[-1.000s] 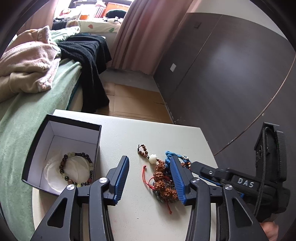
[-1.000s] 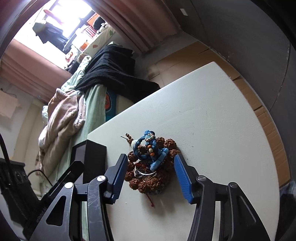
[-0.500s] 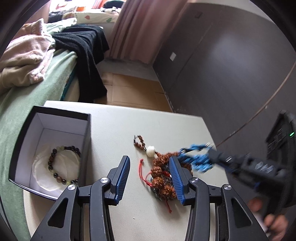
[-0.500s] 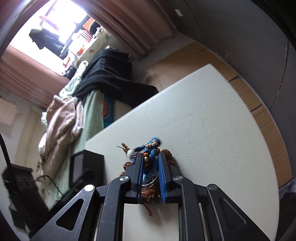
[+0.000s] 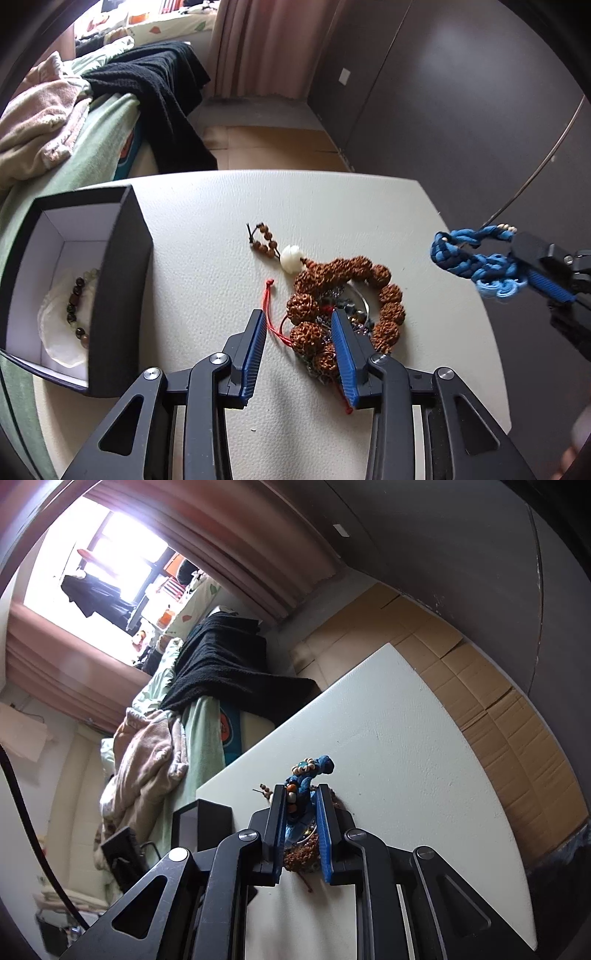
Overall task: Organize jewelry
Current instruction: 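Grasp the blue knotted cord with the right tool while the left tool grasps the brown bracelet, then lift the brown bead bracelet into the black box and open the left tool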
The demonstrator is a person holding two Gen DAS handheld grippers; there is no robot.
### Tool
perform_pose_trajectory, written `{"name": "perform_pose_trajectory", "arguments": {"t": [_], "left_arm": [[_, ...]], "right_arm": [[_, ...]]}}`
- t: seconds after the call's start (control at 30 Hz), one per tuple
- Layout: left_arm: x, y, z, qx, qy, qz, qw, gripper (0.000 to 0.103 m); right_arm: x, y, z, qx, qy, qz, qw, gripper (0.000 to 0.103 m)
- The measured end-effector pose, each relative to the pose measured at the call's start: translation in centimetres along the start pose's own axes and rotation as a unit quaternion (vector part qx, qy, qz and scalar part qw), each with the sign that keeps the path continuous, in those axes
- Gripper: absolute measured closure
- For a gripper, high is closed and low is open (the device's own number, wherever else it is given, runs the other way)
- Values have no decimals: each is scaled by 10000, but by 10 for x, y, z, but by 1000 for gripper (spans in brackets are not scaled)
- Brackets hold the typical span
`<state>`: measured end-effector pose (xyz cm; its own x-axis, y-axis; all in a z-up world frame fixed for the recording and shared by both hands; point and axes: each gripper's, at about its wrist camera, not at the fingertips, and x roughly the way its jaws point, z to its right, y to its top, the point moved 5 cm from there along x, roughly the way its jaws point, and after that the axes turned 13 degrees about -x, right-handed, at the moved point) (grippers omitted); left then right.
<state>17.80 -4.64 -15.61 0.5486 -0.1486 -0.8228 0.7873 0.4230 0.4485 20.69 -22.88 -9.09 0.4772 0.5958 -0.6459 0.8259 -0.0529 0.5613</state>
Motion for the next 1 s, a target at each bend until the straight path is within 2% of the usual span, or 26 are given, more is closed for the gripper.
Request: {"name": "perform_pose_trajectory", "arguments": {"t": [0.03, 0.07, 0.23, 0.3, 0.47, 0.67, 1.0], "left_arm": [[1, -1, 1, 7, 11, 5, 10000, 79], [2, -1, 1, 23, 32, 17, 10000, 83], [-2, -3, 5, 52, 110, 114, 9999, 84], [-12, -1, 6, -17, -9, 228, 9997, 84], [-49, 4, 12, -83, -571, 577, 9967, 84], [-79, 4, 17, -125, -951, 817, 9920, 84], [-122, 21, -15, -434, -1189, 1363, 9826, 84]], "right_arm": [[1, 0, 0, 18, 12, -15, 10000, 86], [2, -1, 1, 40, 16, -44, 10000, 86], [4, -3, -2, 29, 36, -106, 9999, 86], [2, -4, -3, 15, 49, -107, 9999, 86], [-3, -5, -1, 37, 9, -86, 10000, 86], [-6, -9, -1, 22, -20, -80, 10000, 86], [-5, -18, -12, -208, -28, -159, 9997, 86]]}}
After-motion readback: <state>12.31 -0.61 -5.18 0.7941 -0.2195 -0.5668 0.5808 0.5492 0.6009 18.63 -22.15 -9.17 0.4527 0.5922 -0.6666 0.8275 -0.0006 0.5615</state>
